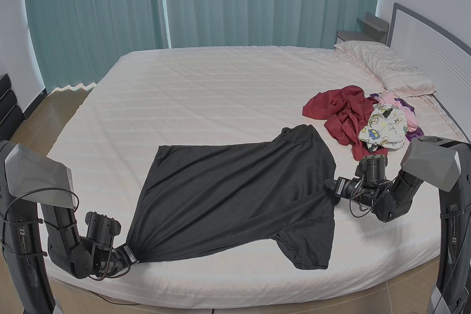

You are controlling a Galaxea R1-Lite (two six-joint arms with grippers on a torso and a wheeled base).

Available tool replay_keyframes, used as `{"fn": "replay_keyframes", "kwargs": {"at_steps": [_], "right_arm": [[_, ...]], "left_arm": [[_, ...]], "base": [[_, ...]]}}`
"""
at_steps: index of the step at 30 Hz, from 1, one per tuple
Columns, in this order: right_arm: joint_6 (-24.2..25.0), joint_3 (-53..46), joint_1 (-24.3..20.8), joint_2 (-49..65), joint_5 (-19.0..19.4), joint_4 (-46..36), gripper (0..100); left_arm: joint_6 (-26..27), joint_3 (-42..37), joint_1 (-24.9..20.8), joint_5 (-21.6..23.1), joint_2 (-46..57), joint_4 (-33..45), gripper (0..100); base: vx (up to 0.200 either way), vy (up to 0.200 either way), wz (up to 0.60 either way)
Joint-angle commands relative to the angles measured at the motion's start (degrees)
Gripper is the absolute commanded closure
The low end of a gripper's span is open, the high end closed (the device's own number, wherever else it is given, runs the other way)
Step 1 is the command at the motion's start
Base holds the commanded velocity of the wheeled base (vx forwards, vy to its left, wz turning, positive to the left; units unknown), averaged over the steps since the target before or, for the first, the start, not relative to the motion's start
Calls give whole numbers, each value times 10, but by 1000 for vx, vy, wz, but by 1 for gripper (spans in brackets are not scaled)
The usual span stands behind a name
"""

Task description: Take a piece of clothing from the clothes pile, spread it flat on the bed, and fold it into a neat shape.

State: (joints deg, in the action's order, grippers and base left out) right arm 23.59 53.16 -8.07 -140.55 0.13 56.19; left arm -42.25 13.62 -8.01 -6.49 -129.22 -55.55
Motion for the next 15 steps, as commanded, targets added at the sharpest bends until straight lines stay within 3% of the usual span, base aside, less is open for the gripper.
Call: {"fn": "replay_keyframes", "kwargs": {"at_steps": [1, 6, 15], "right_arm": [[1, -1, 7, 0, -1, 2, 0], [41, -44, 9, 74, 0, 2, 0], [143, -119, -121, 113, 1, -6, 0]], "left_arm": [[0, 0, 0, 0, -1, 0, 100], [1, 1, 0, 0, -2, 0, 100], [1, 0, 0, 4, -1, 0, 100]], "base": [[0, 0, 0], [0, 0, 0], [0, 0, 0]]}}
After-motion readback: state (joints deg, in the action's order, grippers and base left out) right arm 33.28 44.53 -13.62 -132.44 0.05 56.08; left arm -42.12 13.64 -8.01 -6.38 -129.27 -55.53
